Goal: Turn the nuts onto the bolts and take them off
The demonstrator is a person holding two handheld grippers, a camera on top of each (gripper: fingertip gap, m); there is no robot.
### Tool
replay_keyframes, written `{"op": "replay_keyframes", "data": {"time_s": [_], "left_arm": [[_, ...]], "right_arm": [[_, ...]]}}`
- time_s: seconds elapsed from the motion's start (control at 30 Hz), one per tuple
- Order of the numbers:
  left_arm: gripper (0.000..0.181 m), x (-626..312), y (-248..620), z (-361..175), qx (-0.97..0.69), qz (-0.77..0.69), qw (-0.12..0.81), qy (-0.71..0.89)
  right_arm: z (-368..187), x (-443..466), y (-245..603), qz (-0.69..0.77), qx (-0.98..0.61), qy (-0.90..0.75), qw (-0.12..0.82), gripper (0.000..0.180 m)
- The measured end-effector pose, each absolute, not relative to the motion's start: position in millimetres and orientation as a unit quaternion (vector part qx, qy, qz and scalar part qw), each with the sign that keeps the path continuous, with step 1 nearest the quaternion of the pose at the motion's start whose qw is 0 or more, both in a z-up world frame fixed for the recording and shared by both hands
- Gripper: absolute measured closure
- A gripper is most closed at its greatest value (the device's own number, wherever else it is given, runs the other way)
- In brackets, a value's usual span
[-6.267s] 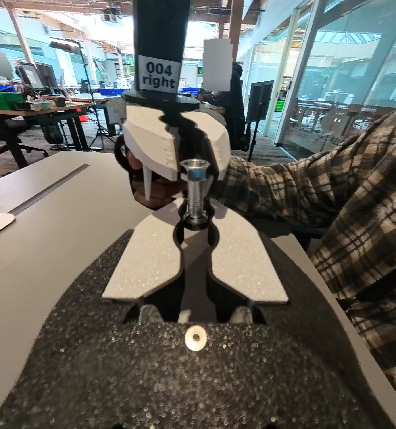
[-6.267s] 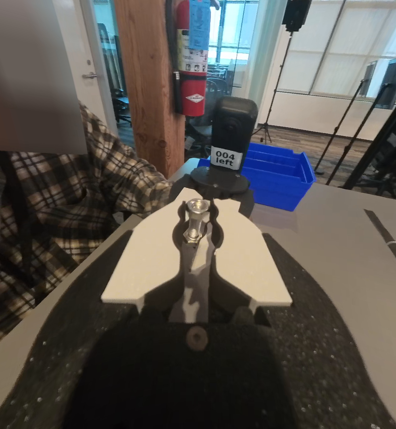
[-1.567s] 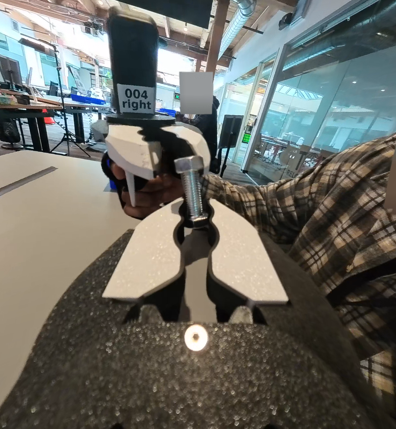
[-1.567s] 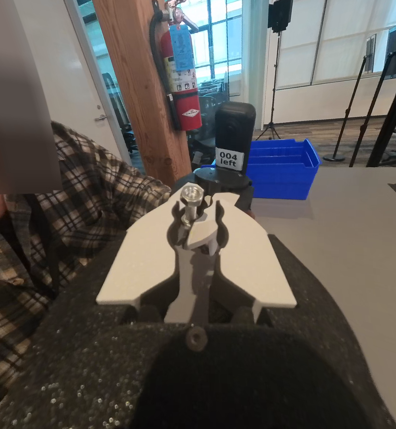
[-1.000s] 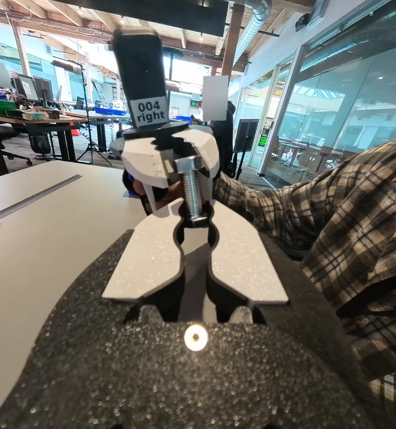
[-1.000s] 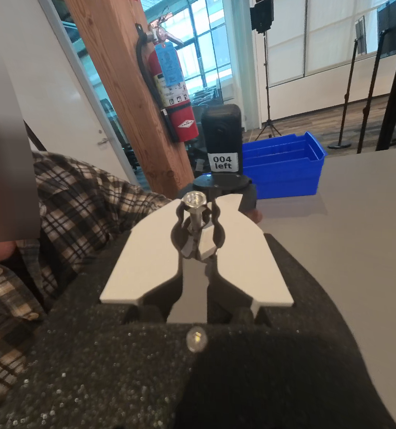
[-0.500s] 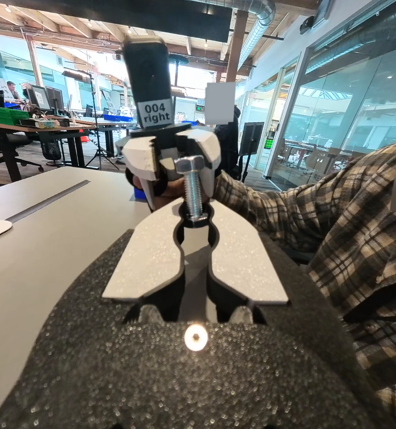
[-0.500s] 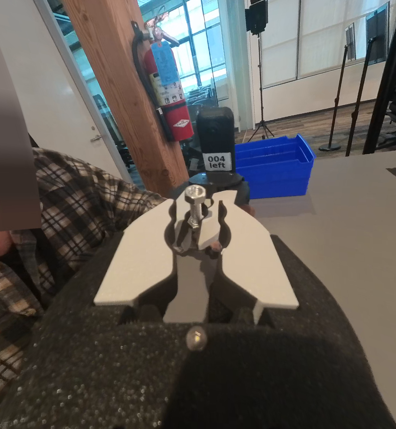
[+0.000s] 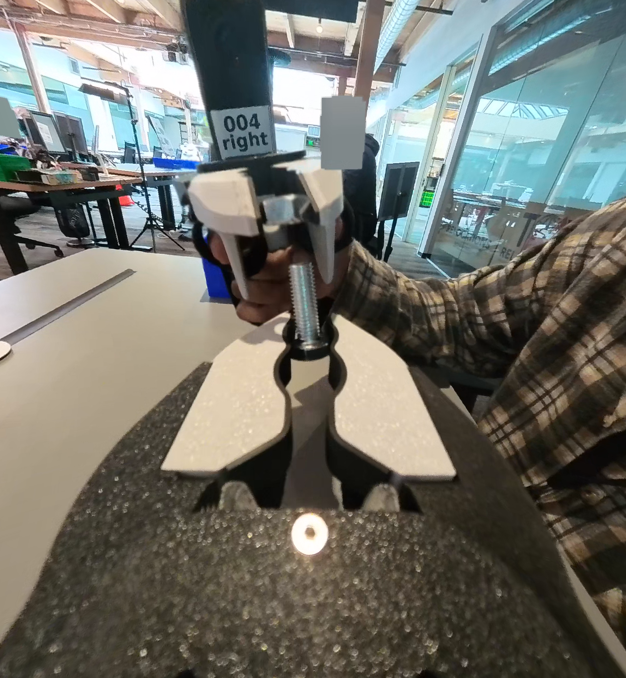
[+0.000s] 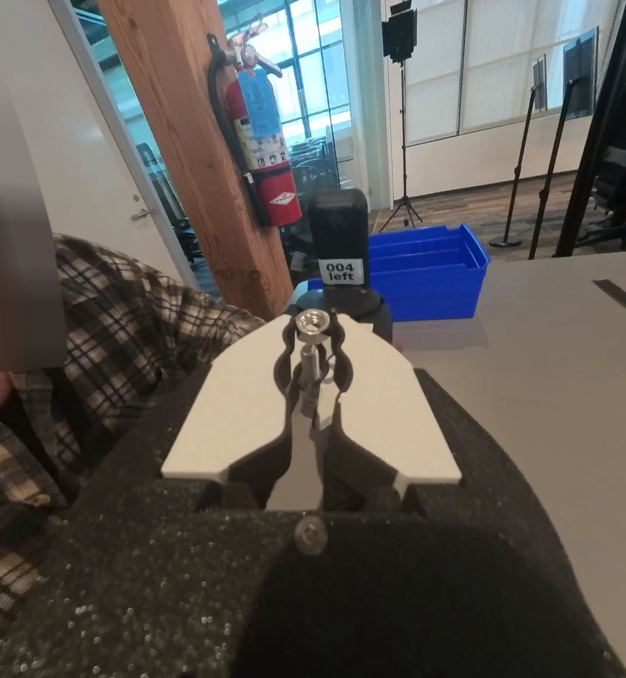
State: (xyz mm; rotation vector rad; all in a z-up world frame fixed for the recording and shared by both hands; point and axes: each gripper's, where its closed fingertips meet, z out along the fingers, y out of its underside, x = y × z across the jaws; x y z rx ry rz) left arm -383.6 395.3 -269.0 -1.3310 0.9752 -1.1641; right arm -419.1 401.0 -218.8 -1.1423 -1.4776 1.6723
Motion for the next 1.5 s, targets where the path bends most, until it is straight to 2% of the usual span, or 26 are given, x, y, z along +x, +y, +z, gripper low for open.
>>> {"op": "replay_keyframes", "data": {"time_s": [0.13,0.3,0.43,0.57,0.63,0.73,0.87,0.93,1.03,1.2,1.33,1.5], "left_arm": [[0.166,-384.1,398.0,-272.4,-0.566,-0.471,0.535,0.414],[0.166,-389.4,402.4,-269.9,-0.57,-0.463,0.546,0.404],[0.166,-384.6,401.9,-273.3,-0.574,-0.467,0.54,0.401],[0.166,-375.4,399.3,-279.6,-0.579,-0.45,0.537,0.417],[0.166,-370.8,399.0,-282.5,-0.582,-0.444,0.535,0.422],[0.166,-363.6,399.7,-285.8,-0.585,-0.44,0.533,0.424],[0.166,-350.9,399.6,-290.6,-0.59,-0.437,0.526,0.429],[0.166,-344.9,398.3,-293.0,-0.592,-0.434,0.523,0.434],[0.166,-340.8,396.5,-295.8,-0.593,-0.43,0.522,0.438],[0.166,-344.1,399.2,-298.0,-0.596,-0.432,0.522,0.431],[0.166,-344.9,400.1,-298.1,-0.597,-0.435,0.522,0.427],[0.166,-342.2,394.5,-298.4,-0.593,-0.433,0.52,0.435]], "right_arm": [[-213.4,-413.9,408.9,0.617,-0.444,-0.553,0.34,0.162],[-204.5,-367.3,419.5,0.551,-0.491,-0.524,0.425,0.162],[-204.7,-272.3,434.8,0.454,-0.574,-0.473,0.491,0.162],[-213.7,-135.5,460.6,0.318,-0.685,-0.38,0.533,0.162],[-234.6,-60.0,473.8,0.234,-0.751,-0.326,0.524,0.162],[-276.3,21.4,478.7,0.182,-0.815,-0.245,0.492,0.162],[-332.4,59.5,481.2,0.18,-0.851,-0.198,0.452,0.162],[-351.6,65.4,483.1,0.174,-0.861,-0.194,0.438,0.161],[-354.7,68.7,485.9,0.162,-0.862,-0.195,0.439,0.149],[-289.3,48.3,484.9,0.158,-0.813,-0.212,0.519,0.145],[-221.4,-57.4,455.2,0.237,-0.702,-0.302,0.599,0.145],[-214.7,-223.5,404.3,0.399,-0.569,-0.429,0.578,0.151]]}}
